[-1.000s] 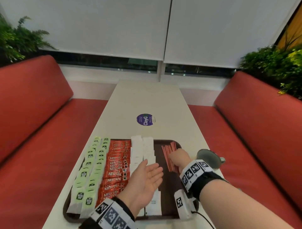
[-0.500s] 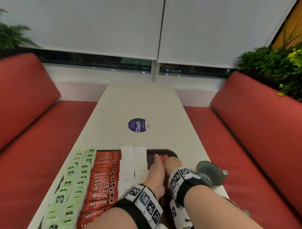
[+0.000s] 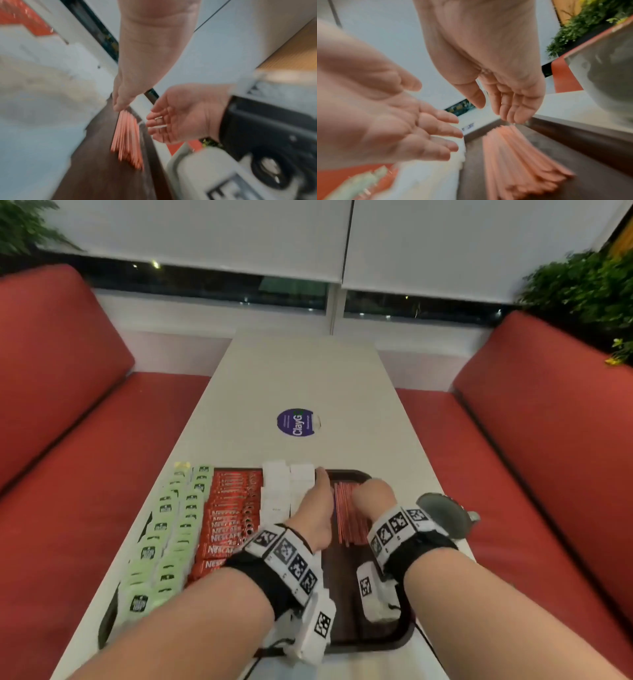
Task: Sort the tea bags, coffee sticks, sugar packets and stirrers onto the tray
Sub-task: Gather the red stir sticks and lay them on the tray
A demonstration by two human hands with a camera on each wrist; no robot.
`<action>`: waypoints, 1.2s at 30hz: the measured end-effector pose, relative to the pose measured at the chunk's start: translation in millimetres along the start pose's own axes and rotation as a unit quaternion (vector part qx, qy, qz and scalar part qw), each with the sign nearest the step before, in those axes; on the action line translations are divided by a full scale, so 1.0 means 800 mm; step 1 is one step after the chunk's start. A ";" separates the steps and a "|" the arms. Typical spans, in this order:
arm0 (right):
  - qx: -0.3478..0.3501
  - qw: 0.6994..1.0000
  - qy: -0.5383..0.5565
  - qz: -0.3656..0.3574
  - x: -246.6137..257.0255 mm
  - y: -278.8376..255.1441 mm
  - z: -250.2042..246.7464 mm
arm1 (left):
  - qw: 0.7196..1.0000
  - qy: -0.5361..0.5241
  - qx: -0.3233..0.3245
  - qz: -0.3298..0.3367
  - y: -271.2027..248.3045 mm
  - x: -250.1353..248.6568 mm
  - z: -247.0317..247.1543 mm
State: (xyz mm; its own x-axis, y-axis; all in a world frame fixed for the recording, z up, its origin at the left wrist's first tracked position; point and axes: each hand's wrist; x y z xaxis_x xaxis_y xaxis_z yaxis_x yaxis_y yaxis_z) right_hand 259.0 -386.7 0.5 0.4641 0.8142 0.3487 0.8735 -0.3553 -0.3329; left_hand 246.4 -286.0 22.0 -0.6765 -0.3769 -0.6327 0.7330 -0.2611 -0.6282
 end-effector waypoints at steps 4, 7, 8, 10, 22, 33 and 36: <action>0.012 0.998 -0.009 -0.058 0.005 -0.048 -0.011 | 0.966 0.189 0.056 0.170 -0.046 -0.034 -0.061; 0.101 0.978 -0.143 -0.110 -0.015 -0.096 0.013 | 0.870 0.429 0.036 0.240 -0.084 -0.035 -0.124; 0.129 0.970 -0.172 -0.114 -0.021 -0.110 0.025 | 0.841 0.487 0.036 0.235 -0.097 -0.029 -0.140; 0.150 0.968 -0.175 -0.103 -0.029 -0.128 0.049 | 0.811 0.551 0.046 0.191 -0.114 -0.010 -0.163; 0.087 0.996 0.029 -0.018 -0.025 -0.118 0.091 | 0.850 0.495 0.016 0.181 -0.137 0.042 -0.199; 0.061 0.993 0.097 -0.027 0.048 -0.017 0.062 | 0.886 0.410 -0.012 0.215 -0.126 0.028 -0.209; 0.083 0.992 0.097 -0.011 0.053 0.001 0.071 | 0.897 0.393 -0.017 0.201 -0.124 0.030 -0.219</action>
State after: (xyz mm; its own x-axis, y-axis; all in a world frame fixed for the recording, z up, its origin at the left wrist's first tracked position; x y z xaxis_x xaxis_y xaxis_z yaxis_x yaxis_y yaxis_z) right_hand 270.8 -326.4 -35.0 0.4794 0.7118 0.5134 0.8544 -0.2449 -0.4583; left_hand 145.0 -113.4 -10.7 -0.2091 0.3127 -0.9266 0.9355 -0.2120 -0.2827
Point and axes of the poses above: each hand's wrist, its own y-axis towards the middle knuckle, its own z-axis out of the palm, x = y × z, and after that the axes turned 13 degrees about -y, right-handed
